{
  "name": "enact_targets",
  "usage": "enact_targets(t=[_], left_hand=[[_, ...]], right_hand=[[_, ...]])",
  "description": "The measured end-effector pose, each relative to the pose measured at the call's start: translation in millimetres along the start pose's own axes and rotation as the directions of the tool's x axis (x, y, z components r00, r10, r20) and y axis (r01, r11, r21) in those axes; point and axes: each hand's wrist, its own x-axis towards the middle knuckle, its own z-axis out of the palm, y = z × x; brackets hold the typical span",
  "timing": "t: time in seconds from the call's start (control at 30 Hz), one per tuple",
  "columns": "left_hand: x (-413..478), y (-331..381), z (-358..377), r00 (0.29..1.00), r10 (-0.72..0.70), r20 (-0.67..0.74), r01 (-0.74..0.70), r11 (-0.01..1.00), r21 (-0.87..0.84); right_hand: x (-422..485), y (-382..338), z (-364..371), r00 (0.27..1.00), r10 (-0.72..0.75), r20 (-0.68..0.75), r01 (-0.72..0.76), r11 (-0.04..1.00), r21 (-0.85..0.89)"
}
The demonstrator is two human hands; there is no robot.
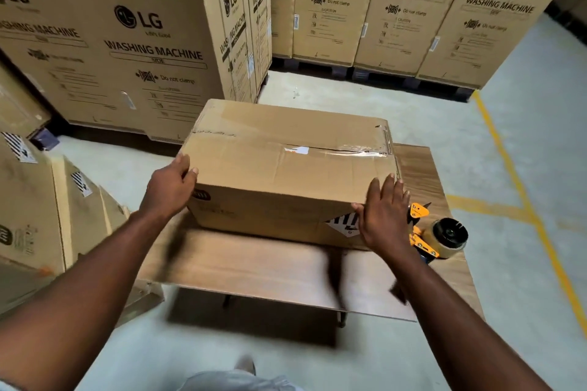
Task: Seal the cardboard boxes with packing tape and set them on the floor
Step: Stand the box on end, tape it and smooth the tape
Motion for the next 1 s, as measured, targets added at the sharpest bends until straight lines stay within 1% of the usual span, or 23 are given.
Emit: enact_targets(t=[0.07, 0.13, 0.23, 0.27, 0.3, 0.33, 0.4, 0.5, 0.57, 0.63, 0.73, 0.8, 0.9, 1.0], left_hand=[[-13.8, 3.9, -3.0, 0.999, 0.032, -0.007, -0.032, 0.999, 0.005], [-32.7, 11.0, -7.1, 0.997, 0.077, 0.017, -0.078, 0.996, 0.033], [-72.0, 28.1, -8.2, 0.979, 0.139, 0.15, -0.141, 0.99, -0.001], [-84.4, 31.5, -7.8, 0.97, 0.174, 0.169, -0.173, 0.985, -0.02], [-91.2, 29.8, -6.3, 0.967, 0.202, 0.153, -0.196, 0.979, -0.051], [-91.9, 26.0, -6.4, 0.97, 0.213, 0.121, -0.205, 0.976, -0.076], [-78.5, 16.7, -9.8, 0.976, 0.211, 0.047, -0.207, 0.975, -0.087], [-36.7, 4.9, -16.2, 0.974, 0.222, -0.036, -0.224, 0.971, -0.088], [-2.2, 1.6, -14.9, 0.964, 0.261, -0.043, -0.264, 0.958, -0.111], [32.4, 1.1, -10.1, 0.959, 0.281, 0.036, -0.277, 0.957, -0.082], [75.7, -3.5, -1.2, 0.936, 0.252, 0.247, -0.264, 0.964, 0.016], [96.8, -10.2, 0.3, 0.914, 0.275, 0.3, -0.298, 0.954, 0.034], [110.1, -17.2, 2.4, 0.917, 0.285, 0.278, -0.306, 0.952, 0.031], [101.4, -15.9, 12.9, 0.947, 0.27, 0.174, -0.268, 0.963, -0.035]], right_hand=[[24.1, 3.4, -3.5, 1.0, 0.012, 0.015, -0.012, 1.0, 0.025], [53.8, 4.1, -5.0, 0.999, 0.034, 0.018, -0.035, 0.999, 0.029], [94.7, -4.1, -13.2, 0.99, 0.131, 0.045, -0.132, 0.991, 0.021], [103.4, -13.2, -16.6, 0.987, 0.149, 0.055, -0.151, 0.988, 0.031], [108.4, -27.6, -19.0, 0.989, 0.14, 0.052, -0.142, 0.989, 0.03], [109.4, -47.3, -19.1, 0.993, 0.105, 0.046, -0.106, 0.994, 0.024], [96.4, -98.8, -12.9, 0.999, -0.013, 0.034, 0.012, 0.999, 0.037], [46.7, -193.5, 10.3, 0.973, -0.214, 0.086, 0.196, 0.964, 0.181], [12.4, -246.5, 21.2, 0.93, -0.352, 0.107, 0.326, 0.924, 0.201], [-9.1, -279.8, 24.3, 0.902, -0.418, 0.104, 0.404, 0.905, 0.136], [-16.9, -292.7, 26.3, 0.904, -0.414, 0.11, 0.418, 0.908, -0.015], [-16.3, -289.8, 26.7, 0.902, -0.413, 0.129, 0.424, 0.903, -0.072], [-15.2, -283.5, 25.0, 0.89, -0.435, 0.14, 0.447, 0.892, -0.07], [-14.1, -267.5, 21.9, 0.865, -0.481, 0.142, 0.49, 0.871, -0.032]])
